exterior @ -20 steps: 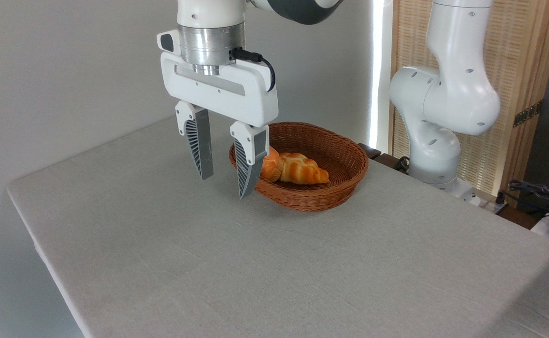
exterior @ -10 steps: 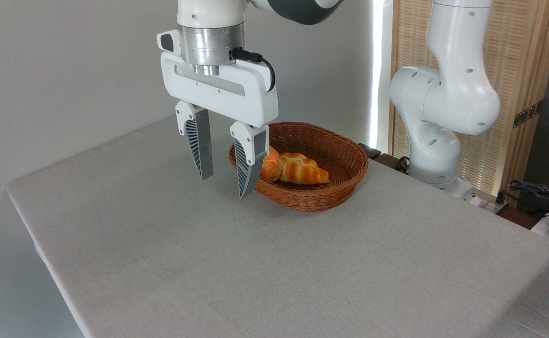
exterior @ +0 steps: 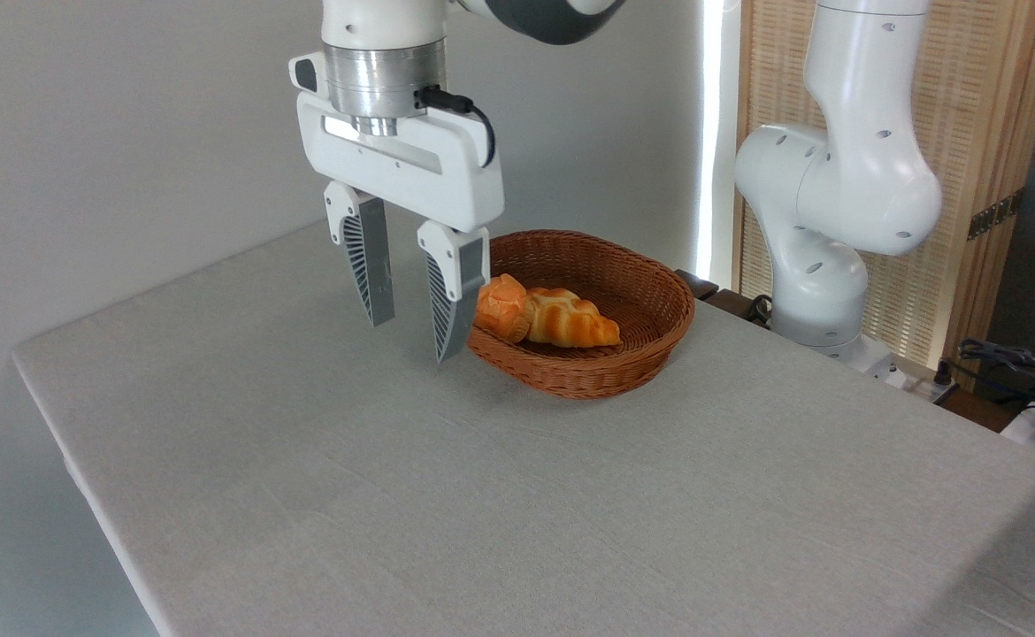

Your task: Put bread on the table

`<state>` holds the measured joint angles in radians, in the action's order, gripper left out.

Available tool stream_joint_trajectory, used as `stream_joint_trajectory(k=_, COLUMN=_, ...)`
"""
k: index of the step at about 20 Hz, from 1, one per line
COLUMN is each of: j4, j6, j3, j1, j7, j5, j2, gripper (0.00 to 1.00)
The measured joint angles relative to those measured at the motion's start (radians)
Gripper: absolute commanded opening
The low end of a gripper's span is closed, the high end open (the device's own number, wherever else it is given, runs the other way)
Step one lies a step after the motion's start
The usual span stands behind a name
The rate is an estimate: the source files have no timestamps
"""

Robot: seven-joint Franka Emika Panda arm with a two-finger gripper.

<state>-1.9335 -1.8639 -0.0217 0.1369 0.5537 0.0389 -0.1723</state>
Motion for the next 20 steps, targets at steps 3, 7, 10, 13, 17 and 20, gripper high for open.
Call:
stream_joint_trajectory(k=3, j4=-0.011, j6=0.041, j3=0.004, j1=0.049, j7=0.05, j5=0.0, j2=0.0, gripper=1.0)
stream_joint_trajectory(k=7, j4=-0.02, j6=0.132, j3=0.004, j1=0.082, j7=0.246, j5=0.0, j2=-0.007, gripper=1.0)
stream_joint_trajectory(k=10, j4=-0.025, j6=0.205, j3=0.004, j1=0.114, j7=0.406, j5=0.001, j2=-0.027, gripper=1.0)
stream_joint_trajectory(k=13, j4=-0.041, j6=0.251, j3=0.005, j1=0.164, j7=0.522, j5=0.001, j2=-0.048, gripper=1.0)
stream_joint_trajectory(k=17, j4=-0.11, j6=0.256, j3=0.006, j1=0.25, j7=0.639, j5=0.001, j2=-0.089, gripper=1.0)
stream_joint_trajectory(k=20, j4=-0.152, j6=0.256, j3=0.006, j1=0.314, j7=0.666, j5=0.001, j2=-0.102, gripper=1.0)
